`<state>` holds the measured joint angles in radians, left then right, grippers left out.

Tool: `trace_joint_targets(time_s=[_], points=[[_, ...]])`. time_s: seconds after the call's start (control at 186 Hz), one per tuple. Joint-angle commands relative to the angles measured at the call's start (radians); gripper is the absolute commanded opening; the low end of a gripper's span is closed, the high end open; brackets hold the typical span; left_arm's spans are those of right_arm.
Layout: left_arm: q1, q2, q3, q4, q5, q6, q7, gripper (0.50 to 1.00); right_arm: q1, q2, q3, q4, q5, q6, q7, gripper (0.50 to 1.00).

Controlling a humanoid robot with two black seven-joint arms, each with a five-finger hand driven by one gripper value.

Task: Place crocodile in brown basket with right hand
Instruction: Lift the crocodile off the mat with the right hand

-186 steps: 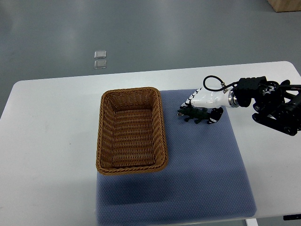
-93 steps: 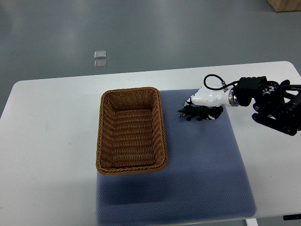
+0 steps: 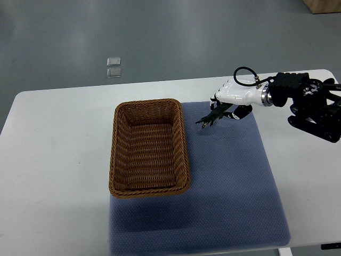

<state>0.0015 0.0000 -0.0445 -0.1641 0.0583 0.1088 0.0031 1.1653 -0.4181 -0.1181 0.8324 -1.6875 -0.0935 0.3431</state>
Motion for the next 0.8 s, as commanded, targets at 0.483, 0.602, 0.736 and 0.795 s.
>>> trace_joint_targets(time_s=[0.483,0.602,0.736,0.795], points=[[0.0,0.0,0.0,0.0,0.0,0.0,0.0,1.0,-0.007,-0.001,-0.002,0.001,0.002,-0.049,0.007,0.5],[0.0,0.0,0.0,0.0,0.0,0.0,0.0,1.0,-0.003,-0.001,0.0,0.001,0.003,-0.061,0.019,0.5],[0.0,0.0,0.0,0.0,0.0,0.0,0.0,1.0,0.004,-0.011,0.0,0.004,0.02,-0.097,0.039,0.5],[0.0,0.0,0.0,0.0,0.0,0.0,0.0,1.0,0.005,-0.018,0.002,0.004,0.032,-0.104,0.048,0.5]])
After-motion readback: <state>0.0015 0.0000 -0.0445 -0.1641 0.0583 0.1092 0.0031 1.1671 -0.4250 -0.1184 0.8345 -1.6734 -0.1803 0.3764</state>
